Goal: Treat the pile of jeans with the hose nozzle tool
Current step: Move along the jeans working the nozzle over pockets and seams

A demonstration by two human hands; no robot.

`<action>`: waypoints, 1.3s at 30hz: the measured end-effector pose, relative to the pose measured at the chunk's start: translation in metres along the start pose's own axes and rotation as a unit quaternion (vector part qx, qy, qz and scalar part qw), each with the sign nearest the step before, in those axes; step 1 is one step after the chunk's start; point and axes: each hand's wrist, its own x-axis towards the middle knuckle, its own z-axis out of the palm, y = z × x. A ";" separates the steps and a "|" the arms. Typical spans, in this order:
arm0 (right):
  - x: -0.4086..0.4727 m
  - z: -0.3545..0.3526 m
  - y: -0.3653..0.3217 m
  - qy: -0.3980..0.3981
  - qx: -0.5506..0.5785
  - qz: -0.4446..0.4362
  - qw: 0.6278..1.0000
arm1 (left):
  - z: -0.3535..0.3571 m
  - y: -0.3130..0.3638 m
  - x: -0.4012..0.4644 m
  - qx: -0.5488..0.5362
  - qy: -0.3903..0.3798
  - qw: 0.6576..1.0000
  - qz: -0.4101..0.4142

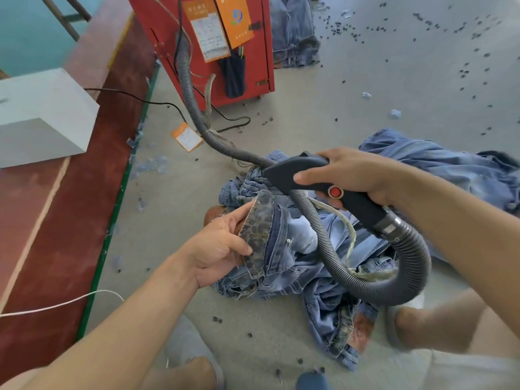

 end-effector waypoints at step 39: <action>-0.029 0.001 -0.017 -0.045 -0.125 -0.005 0.991 | 0.017 0.009 0.014 0.022 0.161 0.985 0.060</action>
